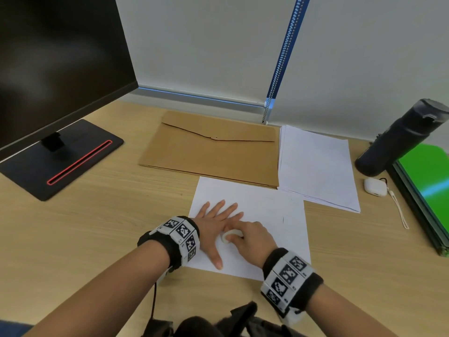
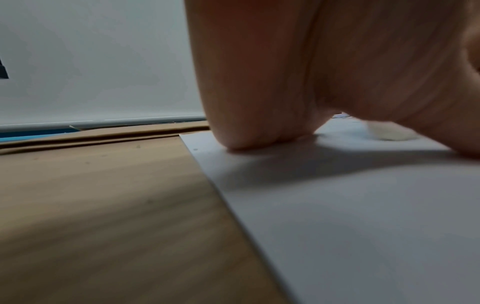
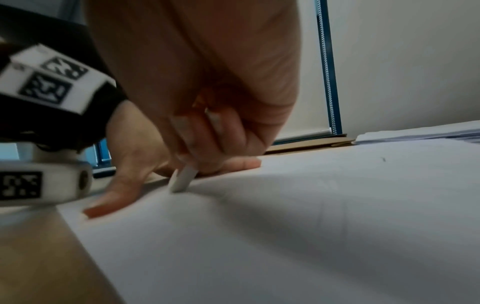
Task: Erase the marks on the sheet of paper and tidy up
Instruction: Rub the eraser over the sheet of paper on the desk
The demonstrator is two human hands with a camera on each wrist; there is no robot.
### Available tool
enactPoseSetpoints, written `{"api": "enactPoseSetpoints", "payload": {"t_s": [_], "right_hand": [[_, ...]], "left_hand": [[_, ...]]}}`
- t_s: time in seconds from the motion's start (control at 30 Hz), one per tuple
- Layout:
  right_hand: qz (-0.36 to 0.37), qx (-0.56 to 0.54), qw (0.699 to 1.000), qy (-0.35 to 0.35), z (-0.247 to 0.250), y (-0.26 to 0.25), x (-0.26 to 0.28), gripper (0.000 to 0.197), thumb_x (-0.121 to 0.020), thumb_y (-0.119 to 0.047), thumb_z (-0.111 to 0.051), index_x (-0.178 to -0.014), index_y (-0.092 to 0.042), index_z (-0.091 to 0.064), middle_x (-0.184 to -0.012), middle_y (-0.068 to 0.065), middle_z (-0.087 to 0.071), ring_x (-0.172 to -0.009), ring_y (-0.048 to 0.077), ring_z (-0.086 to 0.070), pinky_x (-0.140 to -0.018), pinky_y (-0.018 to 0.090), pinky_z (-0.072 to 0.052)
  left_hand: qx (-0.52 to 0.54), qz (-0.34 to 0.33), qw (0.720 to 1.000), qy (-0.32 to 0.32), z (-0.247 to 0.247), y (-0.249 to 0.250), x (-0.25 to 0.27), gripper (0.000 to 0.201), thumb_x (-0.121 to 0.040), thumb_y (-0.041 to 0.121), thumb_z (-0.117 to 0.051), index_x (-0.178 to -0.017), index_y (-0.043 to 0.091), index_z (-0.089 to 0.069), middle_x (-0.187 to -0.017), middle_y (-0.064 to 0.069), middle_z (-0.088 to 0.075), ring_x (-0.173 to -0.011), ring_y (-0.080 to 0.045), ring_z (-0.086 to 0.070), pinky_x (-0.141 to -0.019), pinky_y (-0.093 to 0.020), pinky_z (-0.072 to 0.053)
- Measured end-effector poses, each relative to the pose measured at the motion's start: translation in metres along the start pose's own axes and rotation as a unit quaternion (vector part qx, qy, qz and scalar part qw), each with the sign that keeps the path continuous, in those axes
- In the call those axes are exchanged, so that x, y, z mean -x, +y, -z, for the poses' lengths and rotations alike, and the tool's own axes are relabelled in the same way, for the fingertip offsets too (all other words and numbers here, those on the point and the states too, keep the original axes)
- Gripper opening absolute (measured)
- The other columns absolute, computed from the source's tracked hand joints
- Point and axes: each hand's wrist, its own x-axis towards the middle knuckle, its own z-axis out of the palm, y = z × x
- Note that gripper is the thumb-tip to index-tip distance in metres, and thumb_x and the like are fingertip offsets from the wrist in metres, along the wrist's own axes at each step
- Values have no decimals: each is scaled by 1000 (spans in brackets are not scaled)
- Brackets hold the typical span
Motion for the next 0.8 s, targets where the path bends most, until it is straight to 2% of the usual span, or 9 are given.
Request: {"api": "enactPoseSetpoints", "payload": {"t_s": [0.1,0.17,0.23,0.33,0.5,0.6,0.7,0.8], "right_hand": [[-3,24,998,-58,3,7,9,25,-92,-31,-51,-114,-25,-62,-108,4,-68,-98,21,-60,-90,35,-46],[2,47,996,-79,7,8,11,25,-91,-32,-52,-113,-26,-62,-107,4,-68,-94,19,-60,-88,33,-46],[8,42,997,-58,7,1,7,25,-92,-30,-51,-113,-26,-62,-103,5,-68,-90,20,-59,-84,32,-46],[9,14,1000,-15,2,-3,4,26,-93,-27,-48,-115,-24,-62,-104,5,-68,-96,22,-60,-86,34,-47],[0,57,995,-82,11,12,15,26,-92,-35,-51,-116,-30,-61,-114,-2,-66,-102,16,-59,-88,30,-44],[13,36,997,-61,9,6,7,24,-92,-31,-51,-113,-27,-63,-108,0,-68,-98,18,-60,-83,30,-44],[5,-1,999,-35,5,4,3,23,-92,-30,-52,-111,-27,-64,-105,3,-68,-98,20,-60,-87,33,-46],[-15,29,994,-102,16,18,9,25,-90,-34,-55,-113,-29,-64,-113,-1,-66,-103,17,-58,-94,33,-45]], "left_hand": [[-7,4,1000,0,1,0,1,132,-65,56,-78,-145,33,23,-150,9,36,-136,-18,36,-104,-43,28],[-8,5,1000,-1,0,1,0,132,-65,57,-78,-145,33,24,-150,9,37,-136,-18,36,-104,-44,27],[-4,4,1000,-3,1,1,1,132,-65,57,-78,-145,33,24,-149,10,37,-136,-18,37,-103,-43,28],[2,0,1000,-4,1,0,2,131,-65,56,-78,-145,32,23,-149,9,36,-136,-18,37,-102,-41,29],[-4,7,1000,-8,0,0,1,133,-64,57,-78,-144,33,25,-149,10,37,-135,-18,37,-105,-45,27],[-4,4,1000,-11,1,-1,1,132,-65,57,-78,-144,33,25,-149,10,38,-135,-18,38,-104,-45,28],[-1,1,1000,-10,1,-2,1,132,-65,57,-78,-145,33,25,-149,10,38,-134,-17,38,-104,-45,28],[-6,6,1000,-10,1,-1,1,133,-64,57,-79,-144,35,25,-149,10,38,-134,-16,38,-105,-46,27]]}}
